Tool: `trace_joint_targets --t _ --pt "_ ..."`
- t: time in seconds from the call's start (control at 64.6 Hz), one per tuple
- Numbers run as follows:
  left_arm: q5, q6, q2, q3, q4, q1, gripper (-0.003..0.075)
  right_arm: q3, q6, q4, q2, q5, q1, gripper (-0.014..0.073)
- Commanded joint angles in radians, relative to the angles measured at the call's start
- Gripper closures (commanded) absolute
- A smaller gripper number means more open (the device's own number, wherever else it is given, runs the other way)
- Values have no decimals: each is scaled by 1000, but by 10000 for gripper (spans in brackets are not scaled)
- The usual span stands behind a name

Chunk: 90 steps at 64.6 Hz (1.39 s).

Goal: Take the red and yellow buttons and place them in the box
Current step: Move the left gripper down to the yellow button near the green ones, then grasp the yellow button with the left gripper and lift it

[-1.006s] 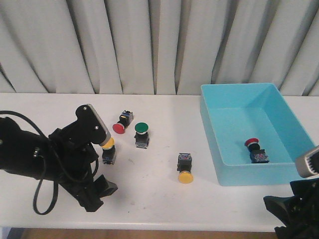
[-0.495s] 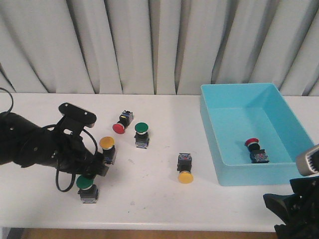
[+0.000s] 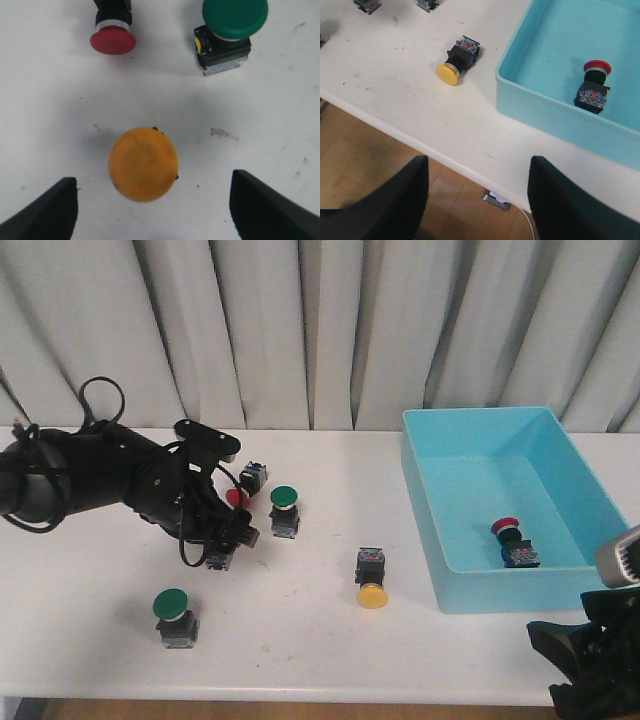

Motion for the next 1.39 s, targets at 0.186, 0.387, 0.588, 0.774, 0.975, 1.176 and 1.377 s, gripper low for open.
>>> trace_joint_targets --t 0.186,0.387,0.588,0.774,0.975,1.176,1.377 --pt "61 -33 84 -151 2 1 141 -27 -11 -2 -5 -59 0 168" --pt "59 -64 103 -155 2 1 221 -27 -11 -3 -5 -59 0 168" --pt "33 -64 103 -155 2 1 360 -27 -11 -3 -5 -59 0 168" --pt "19 -64 103 -155 2 1 468 -27 -11 -3 -5 -59 0 168" --pt "32 -64 100 -155 2 1 533 -27 -11 -6 -5 -59 0 168" --pt "83 -52 33 -156 2 1 535 -27 -11 -7 -5 -59 0 168" --pt "152 14 -107 -156 2 1 535 -27 -11 -7 -5 -59 0 168"
